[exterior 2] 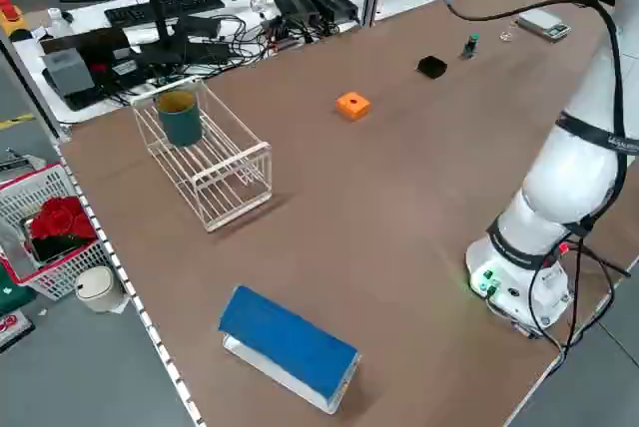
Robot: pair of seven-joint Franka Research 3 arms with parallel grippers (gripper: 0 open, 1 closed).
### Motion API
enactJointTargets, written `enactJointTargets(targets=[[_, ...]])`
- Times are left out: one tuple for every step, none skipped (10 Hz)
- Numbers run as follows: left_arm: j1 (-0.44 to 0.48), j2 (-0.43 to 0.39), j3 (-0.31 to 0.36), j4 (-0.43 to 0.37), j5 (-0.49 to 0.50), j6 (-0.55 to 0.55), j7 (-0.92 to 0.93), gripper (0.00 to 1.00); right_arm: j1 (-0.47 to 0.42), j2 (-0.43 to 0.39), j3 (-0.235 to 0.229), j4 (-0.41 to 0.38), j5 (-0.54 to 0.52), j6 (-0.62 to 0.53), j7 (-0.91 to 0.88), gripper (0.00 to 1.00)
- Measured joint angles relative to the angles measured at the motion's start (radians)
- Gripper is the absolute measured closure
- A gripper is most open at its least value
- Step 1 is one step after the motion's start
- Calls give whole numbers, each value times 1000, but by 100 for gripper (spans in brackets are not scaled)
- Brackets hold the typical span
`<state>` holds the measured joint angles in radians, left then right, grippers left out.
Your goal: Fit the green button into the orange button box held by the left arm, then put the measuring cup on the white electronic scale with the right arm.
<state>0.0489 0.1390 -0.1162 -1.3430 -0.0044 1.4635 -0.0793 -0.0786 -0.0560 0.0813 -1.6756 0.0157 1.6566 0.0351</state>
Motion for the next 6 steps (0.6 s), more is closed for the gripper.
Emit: enactJointTargets(targets=[[0,0,0,0,0,0,2,0,0,0,0,0,0,0,0,0],[0,0,-1,0,0,0,2,0,0,0,0,0,0,0,0,0],[0,0,-1,0,0,1,2,0,0,0,0,0,0,0,1,0],[0,1,-1,0,0,2,3,0,3,0,1,0,0,1,14,0],[0,6,-1,-2,0,10,2,0,17,0,2,0,1,5,41,0],[0,16,-2,-8,0,35,2,0,41,1,6,0,2,20,70,0]])
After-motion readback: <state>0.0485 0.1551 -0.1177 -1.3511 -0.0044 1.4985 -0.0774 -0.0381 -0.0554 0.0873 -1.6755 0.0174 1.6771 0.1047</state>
